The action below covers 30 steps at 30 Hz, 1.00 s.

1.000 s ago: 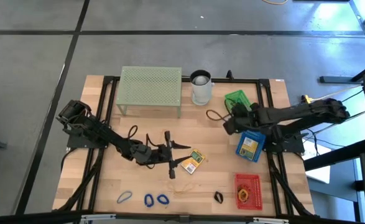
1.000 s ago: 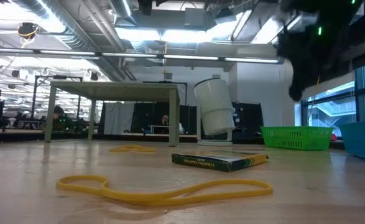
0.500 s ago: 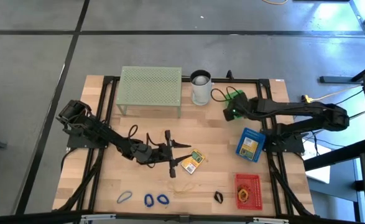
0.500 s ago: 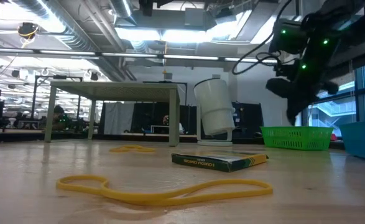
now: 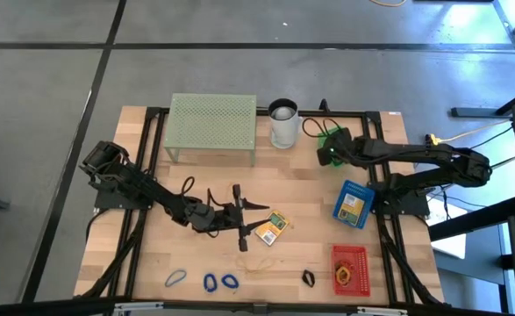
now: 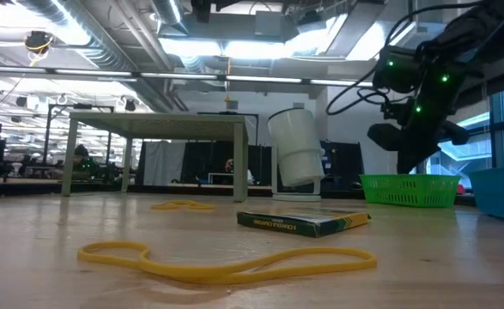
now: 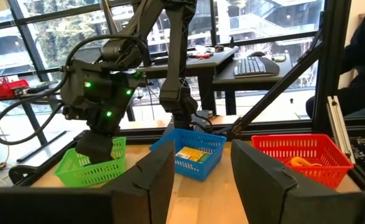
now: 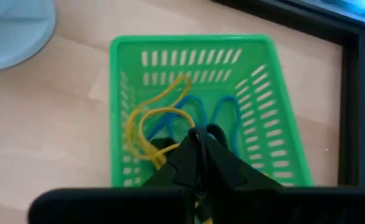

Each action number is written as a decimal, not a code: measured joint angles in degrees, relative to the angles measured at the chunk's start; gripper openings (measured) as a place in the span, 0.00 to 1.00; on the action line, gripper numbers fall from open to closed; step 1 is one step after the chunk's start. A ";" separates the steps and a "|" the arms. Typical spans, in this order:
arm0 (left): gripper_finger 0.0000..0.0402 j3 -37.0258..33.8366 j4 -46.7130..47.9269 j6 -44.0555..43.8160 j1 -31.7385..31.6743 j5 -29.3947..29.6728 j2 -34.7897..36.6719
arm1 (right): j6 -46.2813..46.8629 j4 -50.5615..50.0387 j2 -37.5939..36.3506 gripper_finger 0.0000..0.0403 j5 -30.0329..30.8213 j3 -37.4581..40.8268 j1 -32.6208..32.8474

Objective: Pick & Place Office Desk Supplies
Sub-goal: Put the black rubber band into the green bin

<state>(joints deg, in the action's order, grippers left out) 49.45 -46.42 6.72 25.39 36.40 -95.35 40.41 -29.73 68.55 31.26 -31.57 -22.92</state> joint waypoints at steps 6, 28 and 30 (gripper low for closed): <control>0.37 0.00 -0.02 -0.06 0.00 0.00 0.00 | -0.40 0.14 1.08 0.04 -3.90 0.00 -1.40; 0.38 0.00 0.86 -0.06 0.00 0.00 0.00 | -0.64 1.41 5.34 0.39 -1.72 0.00 -1.42; 0.38 0.00 2.18 -0.12 0.00 0.05 0.00 | -1.66 1.23 5.34 0.45 -1.72 -0.05 -1.42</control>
<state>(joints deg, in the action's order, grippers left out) 49.45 -44.24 6.60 25.39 36.45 -95.35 38.75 -28.49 73.89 29.53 -31.62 -24.34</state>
